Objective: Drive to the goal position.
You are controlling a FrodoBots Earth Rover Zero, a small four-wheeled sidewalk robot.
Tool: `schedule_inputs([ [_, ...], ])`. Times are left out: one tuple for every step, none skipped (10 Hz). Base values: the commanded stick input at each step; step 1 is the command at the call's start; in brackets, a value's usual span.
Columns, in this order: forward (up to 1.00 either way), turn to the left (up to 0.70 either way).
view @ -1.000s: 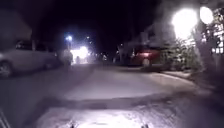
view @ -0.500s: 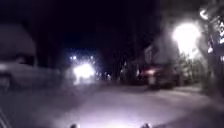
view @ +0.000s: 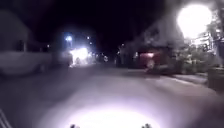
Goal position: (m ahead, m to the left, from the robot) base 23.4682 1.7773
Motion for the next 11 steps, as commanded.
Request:
schedule_inputs([
  [0.85, 0.00],
  [0.85, 0.00],
  [0.85, 0.00],
  [0.85, 0.00],
  [0.85, 0.00],
  [0.85, 0.00],
  [0.85, 0.00],
  [0.85, 0.00],
  [0.85, 0.00],
  [0.85, 0.00],
  [0.85, 0.00],
])
